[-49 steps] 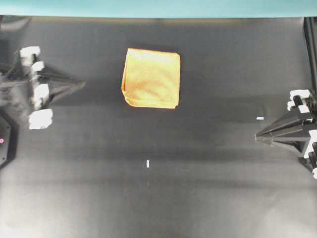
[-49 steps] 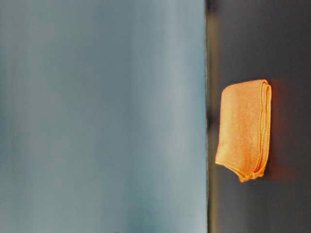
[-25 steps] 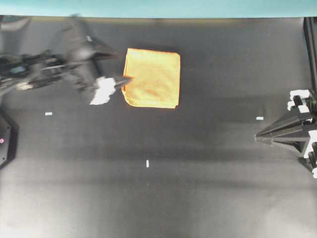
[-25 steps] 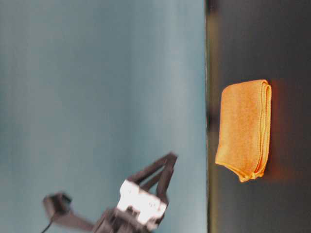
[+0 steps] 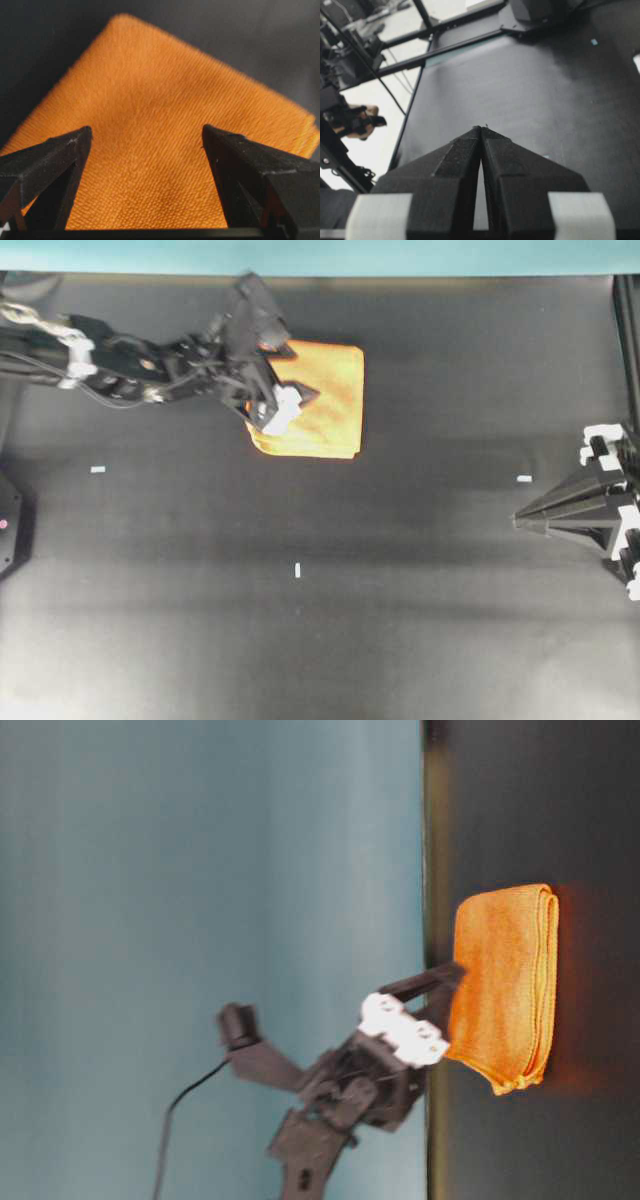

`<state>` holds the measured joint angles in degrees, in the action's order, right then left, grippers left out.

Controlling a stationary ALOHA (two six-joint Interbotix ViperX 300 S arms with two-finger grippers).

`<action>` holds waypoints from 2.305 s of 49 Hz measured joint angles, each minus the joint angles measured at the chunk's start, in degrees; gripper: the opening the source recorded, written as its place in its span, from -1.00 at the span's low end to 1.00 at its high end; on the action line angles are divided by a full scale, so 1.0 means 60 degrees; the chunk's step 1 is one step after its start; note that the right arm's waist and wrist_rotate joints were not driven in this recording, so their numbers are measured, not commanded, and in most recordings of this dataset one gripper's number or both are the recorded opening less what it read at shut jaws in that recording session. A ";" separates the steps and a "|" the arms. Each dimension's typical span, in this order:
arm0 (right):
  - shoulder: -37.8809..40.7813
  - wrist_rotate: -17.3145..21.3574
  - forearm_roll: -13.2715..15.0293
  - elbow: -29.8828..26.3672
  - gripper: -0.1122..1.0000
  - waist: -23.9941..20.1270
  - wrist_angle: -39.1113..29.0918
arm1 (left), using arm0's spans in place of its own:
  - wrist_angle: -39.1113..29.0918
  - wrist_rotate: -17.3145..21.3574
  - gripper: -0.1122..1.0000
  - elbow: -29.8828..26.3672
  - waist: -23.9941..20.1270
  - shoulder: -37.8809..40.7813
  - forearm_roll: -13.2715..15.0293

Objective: Push an orange cloth with the left arm to wipe the desk.
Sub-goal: 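Lower the left gripper onto the orange cloth and press down, then push the cloth down and left across the table with the left gripper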

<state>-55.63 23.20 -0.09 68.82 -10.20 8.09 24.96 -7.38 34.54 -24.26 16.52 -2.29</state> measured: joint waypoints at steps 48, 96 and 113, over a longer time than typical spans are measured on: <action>-0.0469 0.0000 -0.0015 0.0322 -0.80 0.0000 0.0000 | -0.0015 -0.0278 0.75 0.1846 0.1597 -0.0688 -0.0015; -0.1450 -0.0015 -0.0015 0.0278 -0.80 0.0015 -0.0718 | 0.0864 -0.1348 0.75 0.3677 0.5859 -0.1655 -0.0015; -0.1465 -0.0015 -0.0015 0.0278 -0.80 0.0000 -0.0645 | 0.0864 -0.1611 0.75 0.3633 0.7090 -0.1626 -0.0015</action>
<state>-64.42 23.12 -0.18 70.49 -10.20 4.22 30.15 -17.05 56.34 18.28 6.77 -2.37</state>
